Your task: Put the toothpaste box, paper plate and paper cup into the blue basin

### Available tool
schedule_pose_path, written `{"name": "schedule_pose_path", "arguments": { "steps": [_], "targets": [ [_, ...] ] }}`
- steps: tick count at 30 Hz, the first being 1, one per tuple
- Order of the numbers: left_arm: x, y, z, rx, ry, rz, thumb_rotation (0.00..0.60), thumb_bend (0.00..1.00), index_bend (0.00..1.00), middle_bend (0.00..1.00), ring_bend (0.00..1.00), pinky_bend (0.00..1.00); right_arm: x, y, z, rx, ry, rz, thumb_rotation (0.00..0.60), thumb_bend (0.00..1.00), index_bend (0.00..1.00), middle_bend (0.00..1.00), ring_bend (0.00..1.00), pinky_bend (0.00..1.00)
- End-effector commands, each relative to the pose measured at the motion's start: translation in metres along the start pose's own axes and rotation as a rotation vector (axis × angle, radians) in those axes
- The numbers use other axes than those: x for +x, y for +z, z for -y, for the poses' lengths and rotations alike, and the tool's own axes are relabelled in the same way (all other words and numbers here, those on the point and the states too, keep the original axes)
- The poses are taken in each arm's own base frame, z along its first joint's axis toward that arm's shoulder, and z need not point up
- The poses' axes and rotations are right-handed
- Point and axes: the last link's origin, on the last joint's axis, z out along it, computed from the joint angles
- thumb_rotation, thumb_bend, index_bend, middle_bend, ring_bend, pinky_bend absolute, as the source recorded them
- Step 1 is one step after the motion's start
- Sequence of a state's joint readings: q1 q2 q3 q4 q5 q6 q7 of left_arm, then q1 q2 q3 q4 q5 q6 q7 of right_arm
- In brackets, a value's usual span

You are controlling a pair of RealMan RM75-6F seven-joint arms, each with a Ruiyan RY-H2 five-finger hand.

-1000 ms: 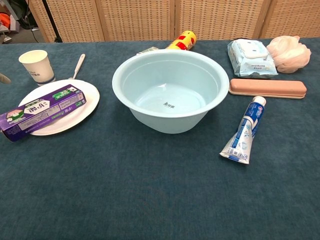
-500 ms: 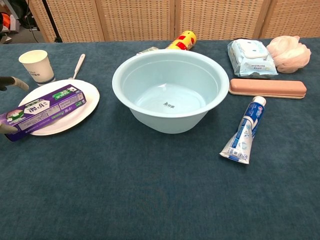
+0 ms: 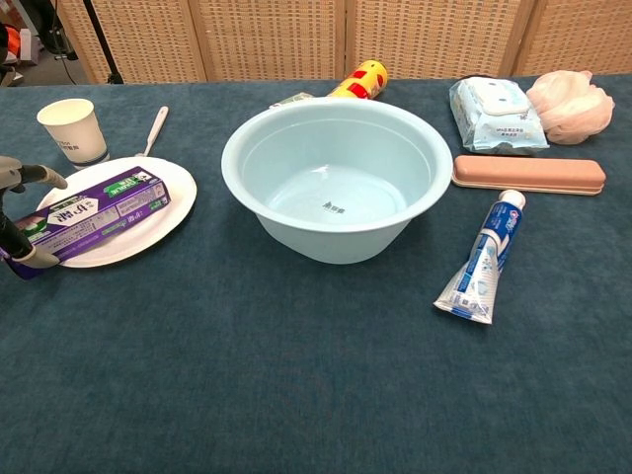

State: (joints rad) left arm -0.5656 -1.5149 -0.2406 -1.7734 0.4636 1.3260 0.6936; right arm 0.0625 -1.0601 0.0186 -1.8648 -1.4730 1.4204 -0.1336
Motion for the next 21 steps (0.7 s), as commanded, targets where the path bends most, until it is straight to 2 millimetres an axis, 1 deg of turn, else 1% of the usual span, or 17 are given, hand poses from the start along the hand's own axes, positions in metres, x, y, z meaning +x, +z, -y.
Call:
{"name": "schedule_pose_path", "arguments": {
  "steps": [1,5,8,11,13,16,21],
  "targets": [
    [-0.004,0.004,-0.003,0.008,0.004,-0.001,0.6,0.21,0.15,0.0,0.07,0.06,0.0,0.0,0.0,0.002,0.002,0.0,0.6,0.13,0.0,0.0,0.0,0.0],
    [-0.011,0.011,-0.005,0.025,0.027,-0.001,0.6,0.22,0.17,0.0,0.07,0.07,0.001,-0.001,0.0,0.001,0.006,-0.003,0.6,0.13,0.0,0.0,0.0,0.0],
    [-0.014,0.015,-0.006,0.033,0.054,-0.023,0.6,0.23,0.23,0.02,0.1,0.11,0.002,-0.001,-0.001,0.001,0.008,-0.004,0.6,0.13,0.0,0.0,0.0,0.0],
    [-0.015,0.019,-0.008,0.039,0.07,-0.074,0.6,0.28,0.35,0.12,0.17,0.2,0.002,-0.001,-0.001,0.001,0.009,-0.004,0.6,0.13,0.0,0.0,0.0,0.0],
    [-0.015,0.02,-0.01,0.042,0.08,-0.119,0.6,0.34,0.44,0.17,0.22,0.27,0.002,-0.001,-0.001,0.001,0.01,-0.003,0.6,0.13,0.0,0.0,0.0,0.0],
    [-0.016,0.022,-0.011,0.041,0.099,-0.15,0.6,0.37,0.52,0.23,0.28,0.32,0.002,-0.001,-0.001,0.001,0.011,-0.003,0.6,0.13,0.0,0.0,0.0,0.0],
    [-0.019,0.025,-0.011,0.052,0.126,-0.181,0.6,0.4,0.61,0.3,0.36,0.37,0.004,-0.001,-0.001,0.002,0.014,-0.007,0.6,0.13,0.0,0.0,0.0,0.0]
  ]
}}
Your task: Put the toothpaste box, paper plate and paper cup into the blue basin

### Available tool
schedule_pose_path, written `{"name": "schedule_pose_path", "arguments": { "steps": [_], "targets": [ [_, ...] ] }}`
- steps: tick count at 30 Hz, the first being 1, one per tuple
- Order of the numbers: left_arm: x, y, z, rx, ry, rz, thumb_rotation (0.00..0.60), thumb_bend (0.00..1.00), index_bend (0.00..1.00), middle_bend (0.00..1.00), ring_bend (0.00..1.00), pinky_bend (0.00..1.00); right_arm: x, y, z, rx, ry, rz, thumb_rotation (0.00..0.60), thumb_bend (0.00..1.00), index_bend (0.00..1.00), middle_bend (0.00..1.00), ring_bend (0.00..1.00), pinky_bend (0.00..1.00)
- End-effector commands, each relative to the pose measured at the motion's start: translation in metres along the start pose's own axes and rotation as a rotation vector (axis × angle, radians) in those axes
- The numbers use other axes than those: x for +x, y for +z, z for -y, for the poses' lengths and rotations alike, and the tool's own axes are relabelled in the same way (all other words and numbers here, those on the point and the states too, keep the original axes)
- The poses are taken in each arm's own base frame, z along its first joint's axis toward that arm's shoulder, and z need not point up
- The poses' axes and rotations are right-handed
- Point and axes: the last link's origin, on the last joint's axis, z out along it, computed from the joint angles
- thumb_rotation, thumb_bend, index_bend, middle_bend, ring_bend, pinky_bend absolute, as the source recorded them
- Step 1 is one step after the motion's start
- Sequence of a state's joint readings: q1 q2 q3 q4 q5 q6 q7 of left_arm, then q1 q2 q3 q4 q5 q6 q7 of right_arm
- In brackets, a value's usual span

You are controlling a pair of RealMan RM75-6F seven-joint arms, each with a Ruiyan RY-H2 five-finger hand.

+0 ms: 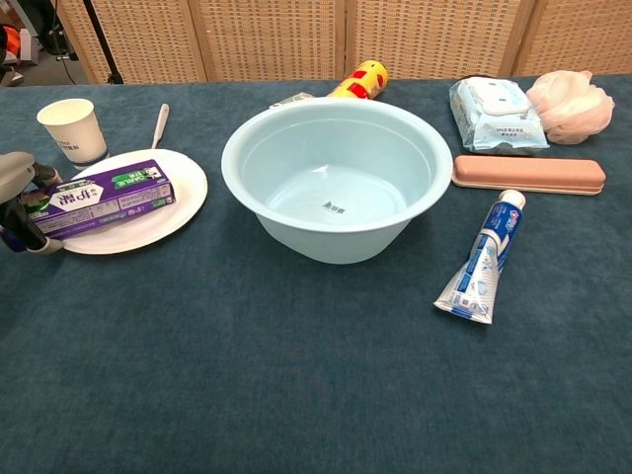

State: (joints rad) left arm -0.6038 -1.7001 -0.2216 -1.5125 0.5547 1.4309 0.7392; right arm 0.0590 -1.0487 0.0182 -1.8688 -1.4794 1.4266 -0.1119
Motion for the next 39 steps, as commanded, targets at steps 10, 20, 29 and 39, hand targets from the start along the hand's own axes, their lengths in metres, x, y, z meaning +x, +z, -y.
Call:
{"name": "schedule_pose_path", "arguments": {
  "steps": [10,20,29,39],
  "targets": [
    [0.002,0.0,-0.001,-0.013,0.039,-0.081,0.6,0.43,0.76,0.41,0.46,0.44,0.001,0.0,0.0,0.003,0.002,0.0,0.6,0.13,0.0,0.0,0.0,0.0],
    [0.027,-0.019,-0.026,-0.133,-0.01,-0.166,0.6,0.43,0.78,0.42,0.47,0.45,0.002,-0.001,-0.001,-0.002,0.006,-0.005,0.6,0.13,0.0,0.0,0.0,0.0],
    [0.073,-0.04,-0.043,-0.236,-0.053,-0.243,0.6,0.43,0.78,0.42,0.47,0.45,0.005,-0.001,-0.002,-0.004,0.019,-0.013,0.6,0.13,0.0,0.0,0.0,0.0],
    [0.097,-0.065,-0.094,-0.458,-0.044,-0.258,0.6,0.43,0.78,0.42,0.47,0.45,0.014,-0.003,-0.009,-0.018,0.055,-0.037,0.6,0.13,0.0,0.0,0.0,0.0]
  ]
}}
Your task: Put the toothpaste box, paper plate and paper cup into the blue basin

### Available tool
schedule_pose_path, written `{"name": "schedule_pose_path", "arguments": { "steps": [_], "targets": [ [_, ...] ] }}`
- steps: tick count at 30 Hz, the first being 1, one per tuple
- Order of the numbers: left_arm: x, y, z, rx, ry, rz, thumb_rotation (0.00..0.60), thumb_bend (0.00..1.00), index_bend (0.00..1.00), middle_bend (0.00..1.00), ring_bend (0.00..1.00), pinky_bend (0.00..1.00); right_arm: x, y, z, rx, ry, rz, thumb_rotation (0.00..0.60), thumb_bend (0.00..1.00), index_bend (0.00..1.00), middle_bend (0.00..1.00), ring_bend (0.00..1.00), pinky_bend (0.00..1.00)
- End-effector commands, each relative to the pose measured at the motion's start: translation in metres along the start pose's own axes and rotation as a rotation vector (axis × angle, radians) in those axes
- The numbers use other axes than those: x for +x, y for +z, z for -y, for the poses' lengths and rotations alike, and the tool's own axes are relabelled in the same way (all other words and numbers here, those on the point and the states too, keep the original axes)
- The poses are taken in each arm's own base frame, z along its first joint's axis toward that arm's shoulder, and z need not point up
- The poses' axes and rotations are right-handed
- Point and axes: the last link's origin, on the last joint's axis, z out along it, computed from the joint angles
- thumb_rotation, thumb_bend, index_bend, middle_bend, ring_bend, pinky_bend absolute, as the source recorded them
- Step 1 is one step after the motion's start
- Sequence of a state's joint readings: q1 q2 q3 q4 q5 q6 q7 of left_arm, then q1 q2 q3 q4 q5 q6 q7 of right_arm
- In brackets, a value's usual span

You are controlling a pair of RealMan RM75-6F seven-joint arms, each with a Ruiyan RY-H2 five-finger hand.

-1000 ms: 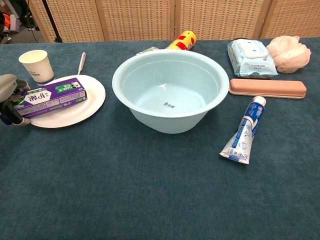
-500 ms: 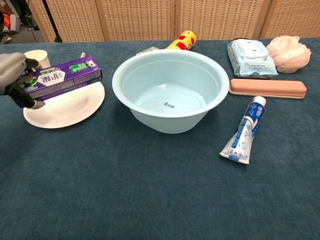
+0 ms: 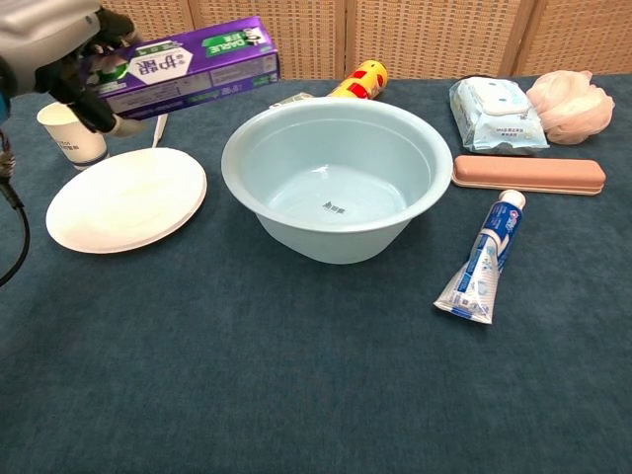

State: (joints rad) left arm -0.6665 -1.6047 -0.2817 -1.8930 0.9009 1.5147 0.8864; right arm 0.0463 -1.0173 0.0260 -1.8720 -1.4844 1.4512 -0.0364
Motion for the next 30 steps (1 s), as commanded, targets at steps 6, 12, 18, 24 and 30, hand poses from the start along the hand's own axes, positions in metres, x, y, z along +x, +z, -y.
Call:
{"name": "schedule_pose_path", "arguments": {
  "steps": [6,12,18,24,30],
  "targets": [
    [0.001,0.009,-0.052,-0.16,0.04,-0.026,0.6,0.42,0.78,0.42,0.47,0.45,0.012,-0.001,-0.009,-0.021,0.047,-0.035,0.6,0.13,0.0,0.0,0.0,0.0],
    [-0.01,0.013,-0.075,-0.187,0.075,-0.014,0.6,0.42,0.78,0.42,0.47,0.45,0.02,-0.003,-0.014,-0.027,0.082,-0.058,0.6,0.13,0.0,0.0,0.0,0.0],
    [-0.022,0.017,-0.091,-0.18,0.066,-0.025,0.6,0.4,0.78,0.42,0.47,0.45,0.028,-0.003,-0.021,-0.04,0.114,-0.077,0.6,0.13,0.0,0.0,0.0,0.0],
    [-0.033,0.021,-0.097,-0.197,0.057,0.033,0.6,0.34,0.56,0.26,0.35,0.43,0.031,-0.004,-0.025,-0.045,0.13,-0.085,0.6,0.13,0.0,0.0,0.0,0.0],
    [-0.035,0.021,-0.098,-0.204,0.056,0.059,0.6,0.26,0.32,0.02,0.14,0.25,0.032,-0.005,-0.025,-0.043,0.135,-0.086,0.6,0.13,0.0,0.0,0.0,0.0]
  ]
}}
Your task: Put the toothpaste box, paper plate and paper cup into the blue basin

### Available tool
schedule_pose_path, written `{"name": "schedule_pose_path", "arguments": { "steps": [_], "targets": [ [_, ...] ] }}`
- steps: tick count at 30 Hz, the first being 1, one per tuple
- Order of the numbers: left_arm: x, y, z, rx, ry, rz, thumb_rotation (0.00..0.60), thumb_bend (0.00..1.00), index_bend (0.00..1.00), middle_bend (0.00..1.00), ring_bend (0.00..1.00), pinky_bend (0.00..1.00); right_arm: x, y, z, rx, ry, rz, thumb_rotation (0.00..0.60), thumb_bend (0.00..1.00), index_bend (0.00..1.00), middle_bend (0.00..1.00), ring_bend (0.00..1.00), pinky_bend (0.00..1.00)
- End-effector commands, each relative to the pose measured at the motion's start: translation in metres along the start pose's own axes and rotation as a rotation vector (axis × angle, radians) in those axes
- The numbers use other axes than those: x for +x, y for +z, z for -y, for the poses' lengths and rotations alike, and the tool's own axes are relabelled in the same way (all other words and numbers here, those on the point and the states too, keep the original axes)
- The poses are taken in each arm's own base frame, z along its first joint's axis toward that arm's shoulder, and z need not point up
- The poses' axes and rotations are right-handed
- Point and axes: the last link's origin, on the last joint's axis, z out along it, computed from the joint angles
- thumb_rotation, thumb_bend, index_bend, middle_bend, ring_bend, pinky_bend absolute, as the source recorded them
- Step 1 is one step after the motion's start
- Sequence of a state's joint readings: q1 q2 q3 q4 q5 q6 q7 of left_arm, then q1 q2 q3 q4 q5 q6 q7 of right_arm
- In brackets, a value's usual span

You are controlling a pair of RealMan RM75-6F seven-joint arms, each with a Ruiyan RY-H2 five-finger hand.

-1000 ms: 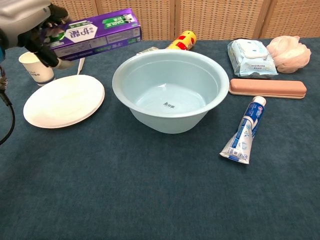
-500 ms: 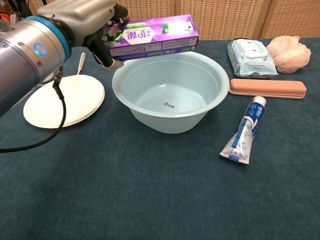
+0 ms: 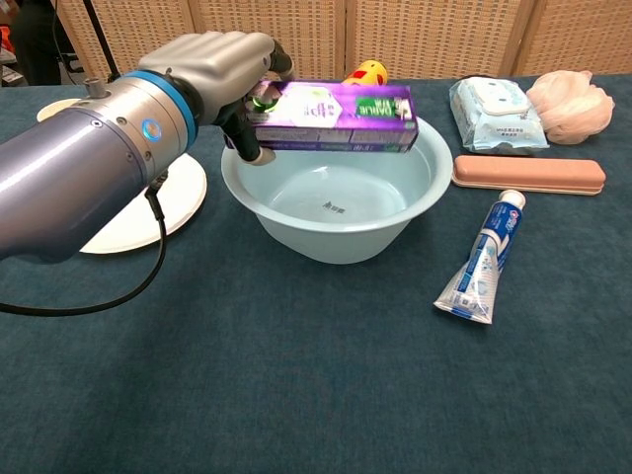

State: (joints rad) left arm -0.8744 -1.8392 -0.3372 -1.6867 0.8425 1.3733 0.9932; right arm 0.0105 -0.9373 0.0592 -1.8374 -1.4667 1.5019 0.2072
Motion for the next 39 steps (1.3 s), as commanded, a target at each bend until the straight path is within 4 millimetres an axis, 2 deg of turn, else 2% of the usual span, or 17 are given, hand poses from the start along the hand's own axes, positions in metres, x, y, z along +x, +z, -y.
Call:
{"name": "schedule_pose_path", "arguments": {
  "steps": [1,4,8,15,19,27,30,36,39],
  "targets": [
    [0.0,0.0,0.0,-0.003,-0.003,0.008,0.6,0.26,0.3,0.01,0.13,0.23,0.0,0.0,0.0,0.0,0.001,0.0,0.6,0.13,0.0,0.0,0.0,0.0],
    [0.0,-0.001,0.001,0.0,-0.008,0.012,0.6,0.24,0.24,0.0,0.12,0.23,0.0,0.0,0.0,0.0,0.001,0.001,0.6,0.13,0.0,0.0,0.0,0.0],
    [0.003,-0.004,0.006,0.007,-0.019,0.01,0.6,0.22,0.24,0.0,0.11,0.23,0.0,0.0,0.001,0.002,-0.002,0.004,0.6,0.13,0.0,0.0,0.0,0.0],
    [0.016,-0.015,0.035,0.028,-0.052,0.011,0.6,0.22,0.24,0.0,0.11,0.2,-0.001,-0.001,0.002,0.004,-0.009,0.006,0.6,0.13,0.0,0.0,0.0,0.0],
    [0.025,-0.028,0.057,0.038,-0.058,0.026,0.6,0.22,0.24,0.0,0.11,0.2,-0.003,0.0,0.002,0.003,-0.015,0.007,0.6,0.13,0.0,0.0,0.0,0.0],
    [0.044,-0.064,0.102,0.049,-0.086,0.081,0.6,0.22,0.24,0.0,0.1,0.2,-0.006,0.0,0.004,0.007,-0.035,0.014,0.6,0.13,0.0,0.0,0.0,0.0],
    [0.048,-0.086,0.123,0.051,-0.063,0.103,0.6,0.22,0.24,0.0,0.1,0.2,-0.009,0.0,0.006,0.008,-0.047,0.02,0.6,0.13,0.0,0.0,0.0,0.0],
    [0.046,-0.117,0.151,0.045,-0.023,0.118,0.6,0.23,0.24,0.0,0.1,0.2,-0.012,0.0,0.008,0.011,-0.063,0.025,0.6,0.13,0.0,0.0,0.0,0.0],
    [0.038,-0.132,0.166,0.051,-0.002,0.138,0.6,0.23,0.24,0.0,0.1,0.2,-0.014,0.0,0.01,0.012,-0.074,0.03,0.6,0.13,0.0,0.0,0.0,0.0]
  ]
}}
